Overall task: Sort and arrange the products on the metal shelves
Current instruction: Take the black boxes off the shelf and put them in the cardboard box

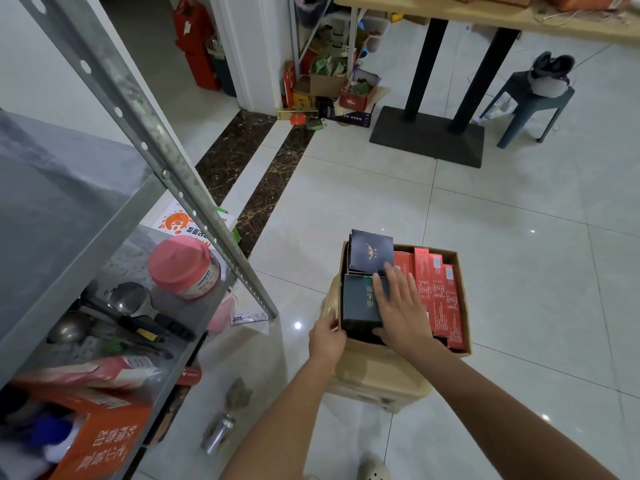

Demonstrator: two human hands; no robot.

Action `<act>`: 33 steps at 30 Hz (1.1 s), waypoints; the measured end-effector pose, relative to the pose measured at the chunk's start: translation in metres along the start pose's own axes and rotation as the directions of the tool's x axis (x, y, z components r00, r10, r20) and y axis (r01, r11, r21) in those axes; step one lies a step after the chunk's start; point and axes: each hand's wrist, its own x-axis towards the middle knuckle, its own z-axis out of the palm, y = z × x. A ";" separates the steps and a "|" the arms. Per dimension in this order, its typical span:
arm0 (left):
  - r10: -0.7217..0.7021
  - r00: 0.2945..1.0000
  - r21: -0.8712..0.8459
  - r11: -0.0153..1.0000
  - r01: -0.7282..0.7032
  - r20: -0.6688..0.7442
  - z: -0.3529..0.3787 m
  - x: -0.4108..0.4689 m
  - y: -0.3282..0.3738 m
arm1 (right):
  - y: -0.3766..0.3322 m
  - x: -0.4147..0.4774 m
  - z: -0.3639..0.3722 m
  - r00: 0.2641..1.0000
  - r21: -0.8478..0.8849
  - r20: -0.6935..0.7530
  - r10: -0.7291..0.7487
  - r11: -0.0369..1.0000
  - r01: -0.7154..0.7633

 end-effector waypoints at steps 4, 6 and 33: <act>0.058 0.992 0.110 0.991 -0.070 0.114 -0.006 -0.003 -0.001 | -0.008 -0.004 0.029 0.997 -0.160 -0.073 -0.011 0.987 -0.001; 0.069 0.978 0.080 0.993 -0.086 0.199 -0.009 -0.005 -0.003 | -0.010 -0.002 0.038 0.998 -0.148 -0.062 0.002 0.989 -0.011; 0.450 0.793 0.010 0.868 -0.497 0.412 -0.020 0.064 -0.035 | 0.151 -0.043 0.150 0.976 0.963 -0.218 -0.014 0.159 0.217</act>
